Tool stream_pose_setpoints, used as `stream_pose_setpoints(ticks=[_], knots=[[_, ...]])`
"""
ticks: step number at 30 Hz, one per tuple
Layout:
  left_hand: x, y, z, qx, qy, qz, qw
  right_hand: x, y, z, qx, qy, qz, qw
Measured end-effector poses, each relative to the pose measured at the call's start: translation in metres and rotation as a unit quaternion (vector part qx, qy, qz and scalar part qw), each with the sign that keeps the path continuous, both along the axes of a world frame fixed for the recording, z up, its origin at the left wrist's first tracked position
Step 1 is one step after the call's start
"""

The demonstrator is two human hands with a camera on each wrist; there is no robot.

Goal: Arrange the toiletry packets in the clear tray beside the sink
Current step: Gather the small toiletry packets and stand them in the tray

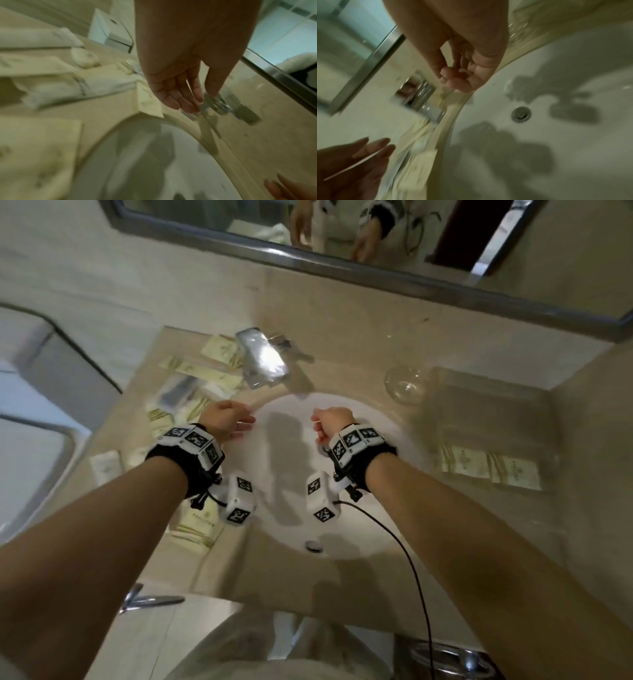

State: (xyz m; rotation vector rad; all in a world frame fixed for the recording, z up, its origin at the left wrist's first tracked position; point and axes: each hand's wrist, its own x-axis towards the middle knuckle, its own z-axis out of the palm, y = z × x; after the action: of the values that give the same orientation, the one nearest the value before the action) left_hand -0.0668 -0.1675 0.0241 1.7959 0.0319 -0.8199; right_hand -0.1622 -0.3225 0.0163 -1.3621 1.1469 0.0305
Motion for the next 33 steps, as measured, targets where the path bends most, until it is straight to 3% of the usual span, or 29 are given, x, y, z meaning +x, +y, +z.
stream_pose_setpoints(ticks=[3, 7, 10, 13, 18, 24, 28, 33], knots=[[0.019, 0.05, -0.008, 0.01, 0.002, 0.04, 0.999, 0.031, 0.041, -0.009, -0.008, 0.017, 0.066, 0.998], [0.041, 0.117, -0.023, 0.039, -0.002, 0.098, 0.994, 0.066, 0.085, -0.03, -0.113, 0.057, 0.176, 0.976], [0.053, 0.153, -0.034, 0.055, -0.012, 0.129, 0.99, 0.083, 0.103, -0.041, -0.177, 0.096, 0.194, 0.96], [0.06, 0.181, -0.044, 0.077, -0.026, 0.136, 0.987, 0.095, 0.116, -0.051, -0.17, 0.124, 0.184, 0.96], [0.064, 0.202, -0.051, 0.098, -0.045, 0.097, 0.989, 0.113, 0.129, -0.064, -0.157, 0.13, 0.154, 0.967], [0.059, 0.202, -0.051, 0.119, -0.053, -0.069, 0.989, 0.119, 0.132, -0.075, -0.138, 0.133, 0.189, 0.963], [0.053, 0.196, -0.059, 0.165, -0.055, -0.159, 0.972, 0.12, 0.132, -0.076, -0.146, 0.124, 0.207, 0.959], [0.048, 0.191, -0.073, 0.224, -0.109, -0.195, 0.949, 0.114, 0.129, -0.082, -0.167, 0.086, 0.171, 0.967]])
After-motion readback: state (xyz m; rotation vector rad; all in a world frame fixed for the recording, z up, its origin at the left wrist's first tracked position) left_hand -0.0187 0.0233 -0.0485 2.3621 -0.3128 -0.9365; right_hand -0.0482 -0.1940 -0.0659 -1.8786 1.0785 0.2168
